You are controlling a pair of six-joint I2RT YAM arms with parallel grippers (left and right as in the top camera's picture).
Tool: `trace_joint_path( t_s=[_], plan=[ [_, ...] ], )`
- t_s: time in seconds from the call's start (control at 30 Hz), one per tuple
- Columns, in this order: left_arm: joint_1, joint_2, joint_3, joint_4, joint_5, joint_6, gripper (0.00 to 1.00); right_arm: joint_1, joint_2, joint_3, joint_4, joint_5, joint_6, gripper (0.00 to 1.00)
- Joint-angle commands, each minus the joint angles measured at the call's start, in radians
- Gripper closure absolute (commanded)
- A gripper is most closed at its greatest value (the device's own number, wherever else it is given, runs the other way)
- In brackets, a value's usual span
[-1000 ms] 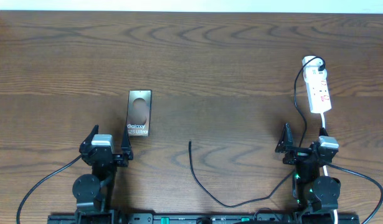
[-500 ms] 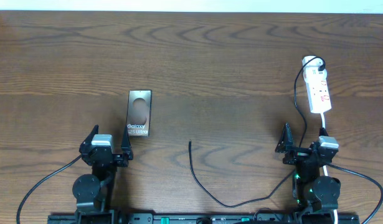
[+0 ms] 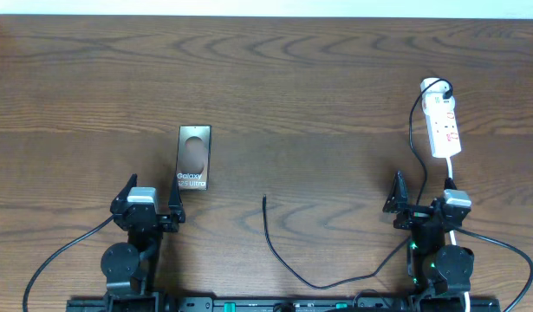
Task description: Plug charger to phone and switch on socket
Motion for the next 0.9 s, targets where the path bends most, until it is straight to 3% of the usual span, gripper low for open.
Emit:
trace_joint_path(
  t_s=[0.0,0.27,0.4,0.67,0.87],
  plan=[
    [-0.002,-0.004,-0.021,-0.022,-0.005,0.009,0.22,-0.006,-0.001,-0.001,-0.003,0.012,-0.015,0.01],
    [-0.002,0.017,0.034,0.012,-0.035,-0.084,0.22,-0.006,-0.001,-0.001,-0.003,0.012,-0.015,0.01],
    [-0.002,0.111,0.114,0.007,-0.035,-0.085,0.22,-0.006,-0.001,-0.001,-0.003,0.012,-0.015,0.01],
    [-0.002,0.475,0.441,-0.048,-0.029,-0.085,0.22,-0.006,-0.001,-0.001,-0.003,0.012,-0.015,0.01],
    [-0.002,0.826,0.826,-0.319,0.022,-0.096,0.22,-0.006,-0.001,-0.001,-0.003,0.012,-0.015,0.01]
  ],
)
